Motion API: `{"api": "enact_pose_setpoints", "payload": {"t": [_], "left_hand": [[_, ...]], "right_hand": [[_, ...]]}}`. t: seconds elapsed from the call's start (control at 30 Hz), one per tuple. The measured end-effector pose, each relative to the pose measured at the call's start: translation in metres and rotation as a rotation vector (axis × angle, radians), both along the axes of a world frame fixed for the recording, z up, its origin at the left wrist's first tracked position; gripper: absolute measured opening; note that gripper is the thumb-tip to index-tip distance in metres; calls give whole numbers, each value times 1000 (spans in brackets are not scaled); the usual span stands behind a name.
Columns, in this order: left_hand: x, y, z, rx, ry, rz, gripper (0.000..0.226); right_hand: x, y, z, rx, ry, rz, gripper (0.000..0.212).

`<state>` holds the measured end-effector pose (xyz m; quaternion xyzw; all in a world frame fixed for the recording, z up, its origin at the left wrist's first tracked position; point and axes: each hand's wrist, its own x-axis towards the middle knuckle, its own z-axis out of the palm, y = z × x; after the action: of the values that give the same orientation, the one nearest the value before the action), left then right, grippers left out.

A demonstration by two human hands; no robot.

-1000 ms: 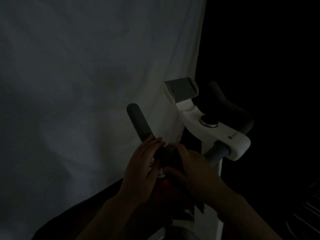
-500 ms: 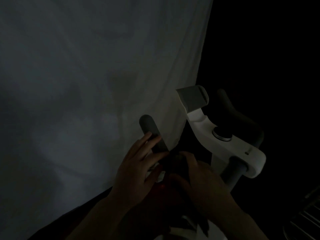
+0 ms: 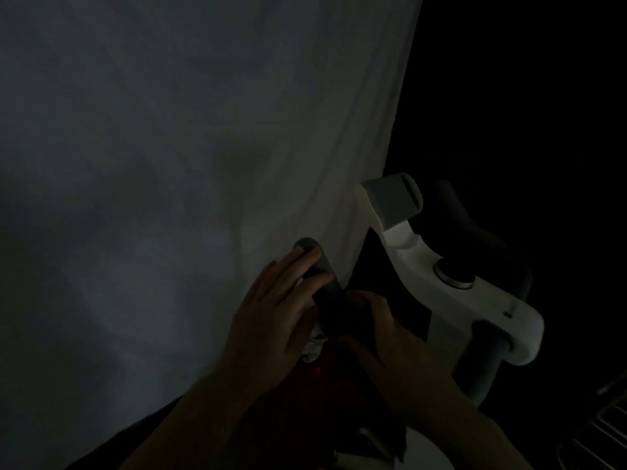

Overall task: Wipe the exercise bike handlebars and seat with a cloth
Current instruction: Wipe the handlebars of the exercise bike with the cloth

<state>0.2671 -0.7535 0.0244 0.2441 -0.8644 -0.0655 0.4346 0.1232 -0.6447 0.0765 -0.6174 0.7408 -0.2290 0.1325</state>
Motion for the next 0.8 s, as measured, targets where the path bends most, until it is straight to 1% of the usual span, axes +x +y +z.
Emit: {"api": "enact_pose_setpoints", "payload": {"t": [0.1,0.17,0.2,0.3,0.37,0.47,0.53,0.6,0.67,0.73,0.77,0.8], "left_hand": [[1,-9,4,6,51,-28,45],[-1,-10,7,77,116,-40,47],[-1,-8,8,111,143,-41,47],[3,-7,8,190,169,-39,51],[4,-8,6,306,254,-44,50],[1,-2,12,554,497,-86,32],[-1,1,17,666,579,-124,30],[0,0,22,751,622,-158,29],[-2,-2,23,779,660,-146,28],[-5,-1,24,762,683,-97,26],[-6,0,24,763,695,-86,26],[-7,1,25,774,710,-94,26]], "right_hand": [[9,-23,2,-96,-60,3,51],[15,-32,-2,-188,-133,-2,55],[14,-30,-5,-207,-124,10,56],[8,-24,0,-138,-115,50,58],[7,-41,9,-164,-99,84,57],[13,-61,13,-270,-99,129,59],[13,-56,10,-277,-31,157,64],[14,-53,12,-271,21,177,67],[18,-67,22,-293,38,195,63],[24,-86,31,-296,34,230,50],[25,-93,34,-293,-1,238,42],[24,-96,34,-294,-80,225,35]]}}
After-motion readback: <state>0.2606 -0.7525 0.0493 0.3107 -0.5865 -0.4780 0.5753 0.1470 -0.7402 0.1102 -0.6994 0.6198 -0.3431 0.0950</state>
